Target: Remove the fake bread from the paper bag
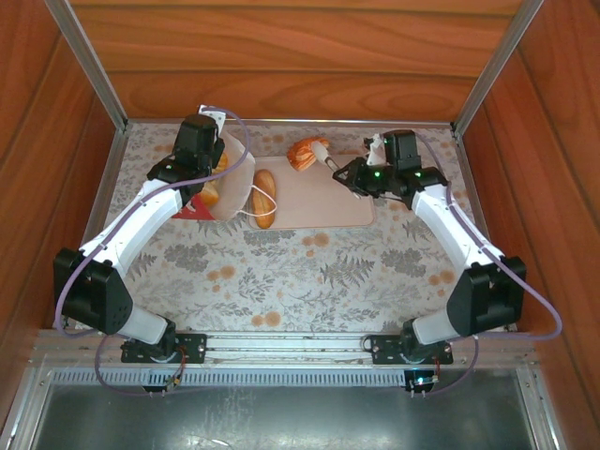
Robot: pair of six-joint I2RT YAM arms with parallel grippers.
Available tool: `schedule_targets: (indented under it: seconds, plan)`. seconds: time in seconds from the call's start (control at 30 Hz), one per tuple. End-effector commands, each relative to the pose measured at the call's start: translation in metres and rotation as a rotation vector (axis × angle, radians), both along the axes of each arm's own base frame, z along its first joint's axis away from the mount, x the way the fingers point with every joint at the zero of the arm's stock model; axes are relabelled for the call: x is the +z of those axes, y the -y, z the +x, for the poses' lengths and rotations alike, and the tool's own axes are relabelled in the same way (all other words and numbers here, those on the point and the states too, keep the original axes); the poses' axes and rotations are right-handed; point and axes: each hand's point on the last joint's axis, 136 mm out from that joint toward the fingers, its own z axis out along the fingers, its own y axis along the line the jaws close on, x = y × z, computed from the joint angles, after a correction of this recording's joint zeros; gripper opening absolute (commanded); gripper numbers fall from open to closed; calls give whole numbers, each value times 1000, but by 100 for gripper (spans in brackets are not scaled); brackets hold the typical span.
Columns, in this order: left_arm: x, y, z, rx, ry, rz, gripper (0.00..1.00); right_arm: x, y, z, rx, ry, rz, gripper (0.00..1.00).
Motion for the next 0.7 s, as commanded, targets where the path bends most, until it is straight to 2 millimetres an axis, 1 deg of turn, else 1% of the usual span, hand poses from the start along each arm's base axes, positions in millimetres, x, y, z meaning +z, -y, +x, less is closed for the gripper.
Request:
schedule_targets:
  seconds: [0.0, 0.27, 0.3, 0.37, 0.57, 0.67]
  plan:
    - [20, 3, 4, 5, 45, -12, 0, 13, -16, 12, 93, 83, 94, 17]
    - [20, 3, 4, 5, 44, -7, 0, -11, -30, 34, 140, 34, 111, 17]
    - [20, 3, 4, 4, 43, -7, 0, -19, -31, 38, 144, 14, 110, 17]
    - [20, 3, 4, 4, 42, -9, 0, -26, -34, 43, 151, 3, 111, 17]
    - [18, 3, 5, 4, 37, -5, 0, -38, -37, 51, 157, -20, 106, 17]
    - [18, 3, 6, 5, 38, -5, 0, -44, -38, 53, 165, -38, 110, 17]
